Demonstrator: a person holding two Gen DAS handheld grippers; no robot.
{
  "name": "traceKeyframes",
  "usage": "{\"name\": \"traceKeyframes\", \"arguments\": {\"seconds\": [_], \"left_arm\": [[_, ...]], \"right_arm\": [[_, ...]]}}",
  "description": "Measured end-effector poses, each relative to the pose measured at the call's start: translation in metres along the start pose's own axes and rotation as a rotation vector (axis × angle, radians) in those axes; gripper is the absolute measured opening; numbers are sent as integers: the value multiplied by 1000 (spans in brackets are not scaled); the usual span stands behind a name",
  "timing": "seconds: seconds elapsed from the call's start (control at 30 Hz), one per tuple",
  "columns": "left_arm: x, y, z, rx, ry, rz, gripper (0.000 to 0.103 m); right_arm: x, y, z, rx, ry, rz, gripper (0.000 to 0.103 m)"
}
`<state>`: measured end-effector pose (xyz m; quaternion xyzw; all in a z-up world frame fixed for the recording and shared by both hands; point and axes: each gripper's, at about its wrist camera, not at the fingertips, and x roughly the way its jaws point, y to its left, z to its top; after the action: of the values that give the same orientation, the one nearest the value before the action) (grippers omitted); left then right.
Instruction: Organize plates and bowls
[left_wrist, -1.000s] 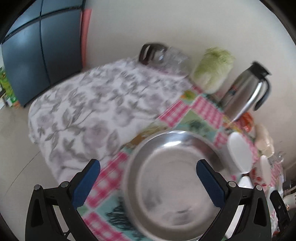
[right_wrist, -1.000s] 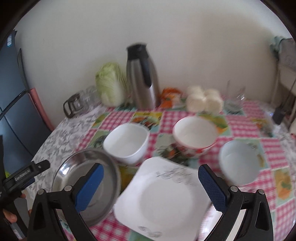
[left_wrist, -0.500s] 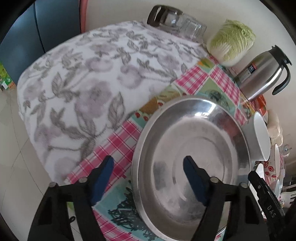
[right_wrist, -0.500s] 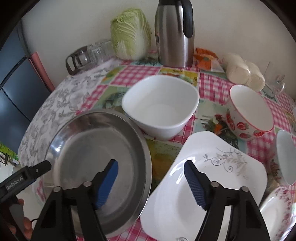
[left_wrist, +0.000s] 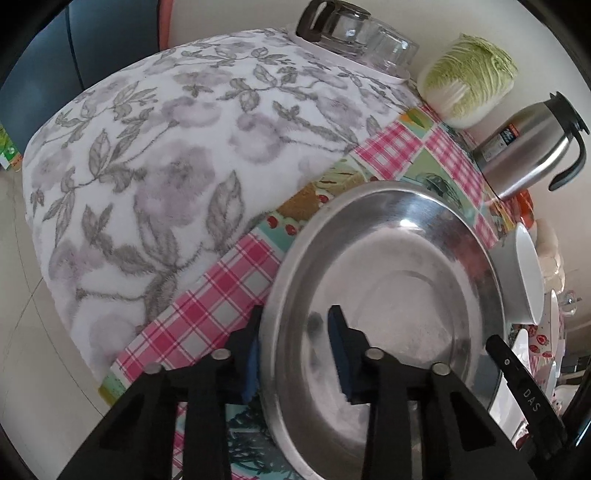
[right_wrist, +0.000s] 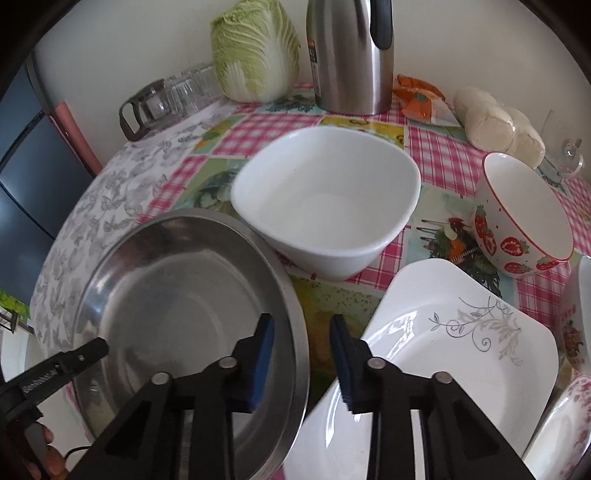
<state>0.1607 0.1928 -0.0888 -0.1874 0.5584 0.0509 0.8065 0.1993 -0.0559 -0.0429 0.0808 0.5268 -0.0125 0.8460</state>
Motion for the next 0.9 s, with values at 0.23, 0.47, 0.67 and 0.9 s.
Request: {"name": "traceKeyframes", "arguments": {"seconds": [0.23, 0.47, 0.67, 0.9], "left_arm": [[-3, 18, 5, -53, -15, 14, 23], [-9, 38, 8, -100, -19, 18, 23], [-18, 46, 11, -120, -37, -26, 23], [-34, 53, 11, -142, -61, -97, 24]], "right_arm": [[3, 10, -6, -23, 7, 24, 18], [-14, 23, -16, -40, -21, 85, 16], [-39, 34, -21, -82, -75, 109, 16], [-65, 31, -27, -72, -133, 151, 16]]}}
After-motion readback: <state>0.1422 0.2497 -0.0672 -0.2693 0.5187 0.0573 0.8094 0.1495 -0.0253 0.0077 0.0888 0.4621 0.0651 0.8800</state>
